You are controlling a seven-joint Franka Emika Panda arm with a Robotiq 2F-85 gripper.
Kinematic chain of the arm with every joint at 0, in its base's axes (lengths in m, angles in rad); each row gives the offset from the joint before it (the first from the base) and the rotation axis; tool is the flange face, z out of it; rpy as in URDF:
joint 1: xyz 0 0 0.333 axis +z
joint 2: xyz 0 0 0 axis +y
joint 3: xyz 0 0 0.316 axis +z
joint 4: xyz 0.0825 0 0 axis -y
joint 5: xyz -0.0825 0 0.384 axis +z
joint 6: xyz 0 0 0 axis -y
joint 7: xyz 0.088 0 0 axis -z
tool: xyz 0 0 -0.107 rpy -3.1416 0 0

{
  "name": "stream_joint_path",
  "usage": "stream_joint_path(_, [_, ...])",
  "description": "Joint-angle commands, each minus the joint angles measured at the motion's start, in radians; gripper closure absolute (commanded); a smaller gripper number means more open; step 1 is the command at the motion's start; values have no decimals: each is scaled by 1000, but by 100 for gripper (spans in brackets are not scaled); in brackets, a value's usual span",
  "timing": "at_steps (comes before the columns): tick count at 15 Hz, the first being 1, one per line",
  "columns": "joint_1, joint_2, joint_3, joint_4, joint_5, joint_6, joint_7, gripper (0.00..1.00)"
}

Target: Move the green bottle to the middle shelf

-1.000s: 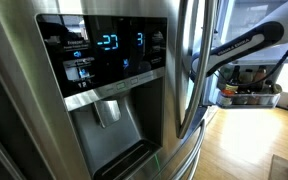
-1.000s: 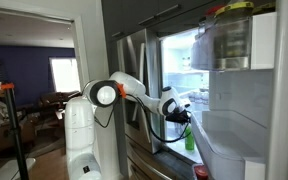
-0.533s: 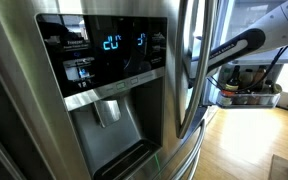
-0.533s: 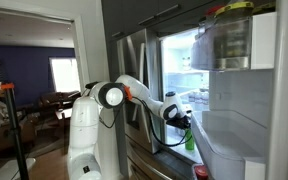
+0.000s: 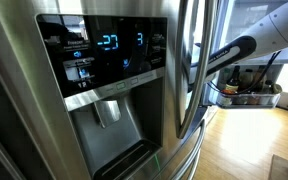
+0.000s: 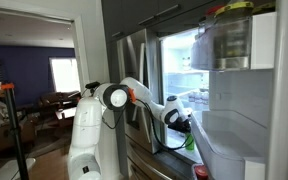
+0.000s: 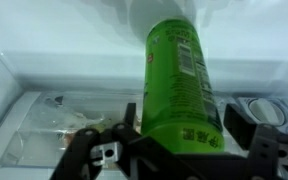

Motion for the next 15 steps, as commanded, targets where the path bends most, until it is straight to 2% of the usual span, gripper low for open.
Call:
stream_joint_path(1, [-25,17,28,0,39,20,-35,42])
stream_joint_path(3, [-23,6,25,-1,32,12,-24,56])
stream_joint_path(6, [-15,-36,11,-9,-2,-31,-10,60])
stream_joint_path(15, [-8,-237,-29,17,-45,-243,28,60])
